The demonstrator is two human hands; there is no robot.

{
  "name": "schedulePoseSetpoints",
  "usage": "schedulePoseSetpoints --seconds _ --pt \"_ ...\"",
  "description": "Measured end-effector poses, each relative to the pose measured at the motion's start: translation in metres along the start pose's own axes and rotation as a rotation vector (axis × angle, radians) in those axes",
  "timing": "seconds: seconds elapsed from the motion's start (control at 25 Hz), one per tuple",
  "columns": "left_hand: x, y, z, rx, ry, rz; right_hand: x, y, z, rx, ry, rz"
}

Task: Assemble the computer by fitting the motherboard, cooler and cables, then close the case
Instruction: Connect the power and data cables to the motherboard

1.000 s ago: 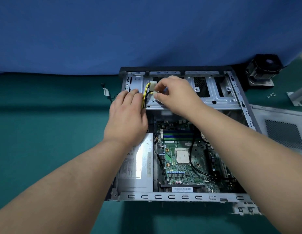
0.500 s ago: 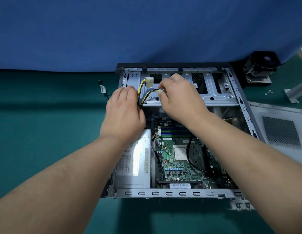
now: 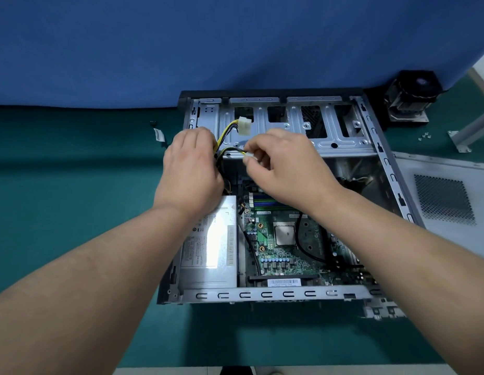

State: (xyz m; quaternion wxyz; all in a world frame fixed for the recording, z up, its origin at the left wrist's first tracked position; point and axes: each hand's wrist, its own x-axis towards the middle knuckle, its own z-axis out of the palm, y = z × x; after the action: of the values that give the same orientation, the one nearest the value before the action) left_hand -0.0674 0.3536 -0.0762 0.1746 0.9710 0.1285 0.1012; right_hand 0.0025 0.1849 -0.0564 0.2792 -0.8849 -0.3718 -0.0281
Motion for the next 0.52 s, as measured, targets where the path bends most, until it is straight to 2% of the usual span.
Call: schedulePoseSetpoints --seconds 0.16,0.28,0.52 --pt "-0.001 0.000 0.000 -0.005 0.016 0.016 -0.001 -0.002 0.003 0.040 -0.021 -0.021" --pt "-0.001 0.000 -0.001 -0.029 0.032 0.008 0.007 -0.012 0.007 -0.012 -0.103 -0.039" --pt "-0.001 -0.001 0.000 0.009 0.040 0.034 -0.031 0.001 -0.018 -0.117 0.008 0.041"
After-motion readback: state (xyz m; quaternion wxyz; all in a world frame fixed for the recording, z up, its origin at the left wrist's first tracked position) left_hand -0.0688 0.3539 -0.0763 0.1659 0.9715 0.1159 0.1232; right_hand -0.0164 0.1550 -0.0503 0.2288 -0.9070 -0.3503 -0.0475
